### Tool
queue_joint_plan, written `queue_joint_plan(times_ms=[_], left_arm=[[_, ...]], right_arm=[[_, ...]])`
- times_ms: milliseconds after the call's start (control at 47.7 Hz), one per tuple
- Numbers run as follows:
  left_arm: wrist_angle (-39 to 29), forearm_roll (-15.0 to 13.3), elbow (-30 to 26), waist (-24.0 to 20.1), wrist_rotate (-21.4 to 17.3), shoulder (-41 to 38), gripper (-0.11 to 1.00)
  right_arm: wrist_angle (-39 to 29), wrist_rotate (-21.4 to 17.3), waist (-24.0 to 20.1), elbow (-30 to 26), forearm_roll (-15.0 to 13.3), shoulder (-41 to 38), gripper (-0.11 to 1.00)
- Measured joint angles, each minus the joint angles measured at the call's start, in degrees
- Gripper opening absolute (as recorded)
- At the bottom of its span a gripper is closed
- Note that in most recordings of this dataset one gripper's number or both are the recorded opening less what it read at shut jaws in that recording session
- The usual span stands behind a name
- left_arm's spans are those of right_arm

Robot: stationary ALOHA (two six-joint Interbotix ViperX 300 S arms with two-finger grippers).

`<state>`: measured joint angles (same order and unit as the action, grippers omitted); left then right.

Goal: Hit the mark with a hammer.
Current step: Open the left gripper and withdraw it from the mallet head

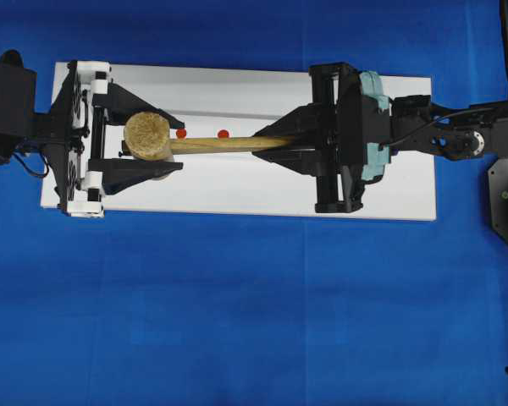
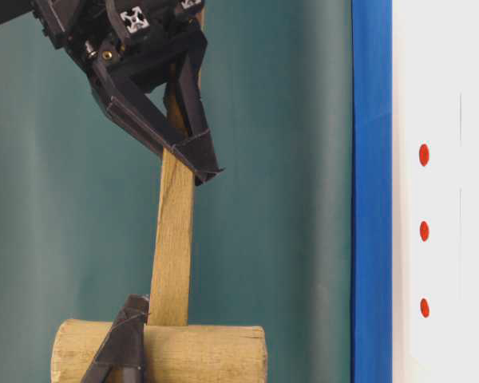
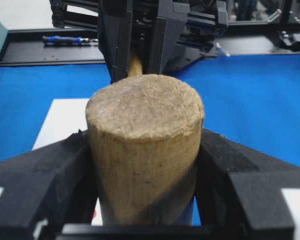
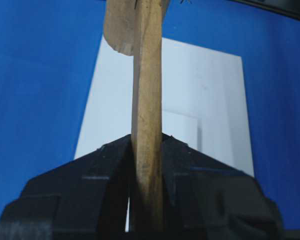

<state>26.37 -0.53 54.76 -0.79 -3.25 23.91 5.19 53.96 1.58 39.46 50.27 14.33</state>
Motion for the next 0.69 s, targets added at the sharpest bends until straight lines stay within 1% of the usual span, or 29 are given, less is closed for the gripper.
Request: queue_joint_plan(times_ms=[42, 63, 168, 189, 210, 252, 336, 482, 587, 692], left_arm=[[0.00, 0.00, 0.00, 0.00, 0.00, 0.00, 0.46], [0.00, -0.09, 0.00, 0.00, 0.00, 0.00, 0.49], [0.00, -0.09, 0.00, -0.09, 0.26, 0.44, 0.77], [0.00, -0.09, 0.09, -0.18, 0.26, 0.53, 0.82], [0.00, 0.00, 0.09, -0.18, 0.26, 0.62, 0.84], [-0.09, -0.09, 0.18, -0.18, 0.26, 0.70, 0.84], [-0.62, -0.09, 0.79, -0.18, 0.26, 1.32, 0.80], [-1.76, -0.09, 2.99, -0.18, 0.26, 3.96, 0.80], [-3.16, 0.00, 5.27, -0.18, 0.70, 7.56, 0.80], [-5.89, -0.09, 8.17, -0.18, 0.70, 13.01, 0.80]], right_arm=[[0.00, -0.26, 0.00, 0.00, 0.00, 0.00, 0.03], [0.09, -0.44, 0.00, 0.00, 0.00, 0.00, 0.03], [0.00, -0.97, 0.18, 0.09, 0.00, -0.09, 0.03], [0.00, -1.05, 0.26, 0.00, 0.00, -0.18, 0.03], [0.00, -1.32, 0.26, 0.00, 0.00, -0.18, 0.03], [0.00, -1.76, 0.26, 0.09, 0.00, -0.18, 0.03], [-0.09, -2.55, 0.26, 0.09, 0.00, -0.18, 0.03], [-0.44, -3.78, 0.18, 0.35, 0.00, -0.18, 0.03], [-1.14, -4.39, 0.18, 0.97, 0.00, -0.09, 0.03], [-1.41, -4.57, 0.18, 1.32, 0.00, 0.09, 0.03]])
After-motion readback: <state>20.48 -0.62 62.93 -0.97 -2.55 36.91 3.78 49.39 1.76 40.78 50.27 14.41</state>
